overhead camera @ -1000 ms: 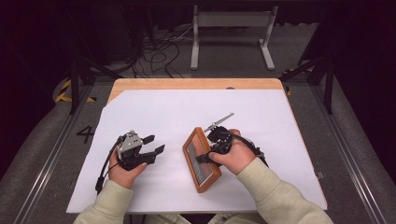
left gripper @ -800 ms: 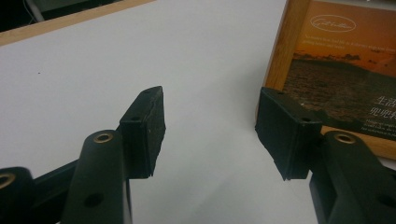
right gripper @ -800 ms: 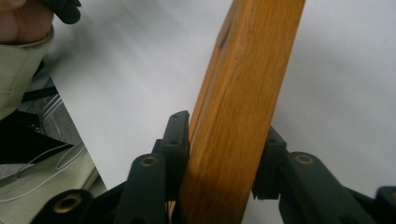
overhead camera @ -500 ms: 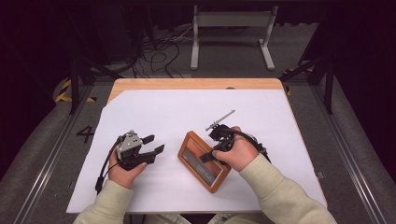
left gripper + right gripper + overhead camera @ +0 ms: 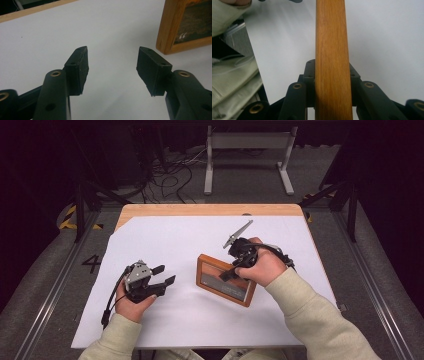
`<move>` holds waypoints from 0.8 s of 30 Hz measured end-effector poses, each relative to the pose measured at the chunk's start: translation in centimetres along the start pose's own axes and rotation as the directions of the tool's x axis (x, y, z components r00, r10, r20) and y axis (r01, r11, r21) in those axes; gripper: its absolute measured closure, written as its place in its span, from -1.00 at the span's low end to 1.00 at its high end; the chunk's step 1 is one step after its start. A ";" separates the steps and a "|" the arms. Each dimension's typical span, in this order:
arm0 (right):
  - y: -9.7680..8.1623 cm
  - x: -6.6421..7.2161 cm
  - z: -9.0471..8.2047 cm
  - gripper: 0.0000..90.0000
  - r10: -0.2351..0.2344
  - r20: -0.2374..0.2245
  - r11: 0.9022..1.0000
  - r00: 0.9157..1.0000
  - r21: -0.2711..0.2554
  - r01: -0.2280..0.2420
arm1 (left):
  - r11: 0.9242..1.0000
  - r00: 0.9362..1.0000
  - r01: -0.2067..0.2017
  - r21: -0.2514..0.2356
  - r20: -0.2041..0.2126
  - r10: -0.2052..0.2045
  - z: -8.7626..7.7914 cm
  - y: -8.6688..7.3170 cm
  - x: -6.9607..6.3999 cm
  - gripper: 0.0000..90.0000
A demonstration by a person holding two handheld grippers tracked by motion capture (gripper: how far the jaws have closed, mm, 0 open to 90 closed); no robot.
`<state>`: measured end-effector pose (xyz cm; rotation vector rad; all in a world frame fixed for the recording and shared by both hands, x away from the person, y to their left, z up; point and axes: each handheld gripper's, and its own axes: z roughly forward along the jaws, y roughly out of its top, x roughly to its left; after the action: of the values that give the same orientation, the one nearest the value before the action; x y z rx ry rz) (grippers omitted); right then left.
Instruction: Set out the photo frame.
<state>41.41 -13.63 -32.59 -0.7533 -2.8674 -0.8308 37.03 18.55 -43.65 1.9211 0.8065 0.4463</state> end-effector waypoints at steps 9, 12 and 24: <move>1.8 -2.2 -0.4 0.57 -0.263 -0.028 0.963 0.964 0.056 0.264 | 1.000 1.000 0.003 -0.006 -0.006 -0.003 -0.3 -0.2 0.2 -0.04; 1.9 -3.1 0.4 0.57 -0.311 -0.061 0.947 0.948 0.070 0.315 | 1.000 1.000 0.003 -0.006 -0.006 -0.003 -0.2 -0.2 0.2 -0.04; 1.3 -5.0 2.6 0.57 -0.388 -0.132 0.916 0.912 0.056 0.397 | 1.000 1.000 0.005 0.003 -0.005 -0.005 -0.2 -0.3 0.2 -0.04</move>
<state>46.59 -13.49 -35.15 -0.1064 -2.9625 -0.7541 36.96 18.92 -43.78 1.9208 0.8161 0.4473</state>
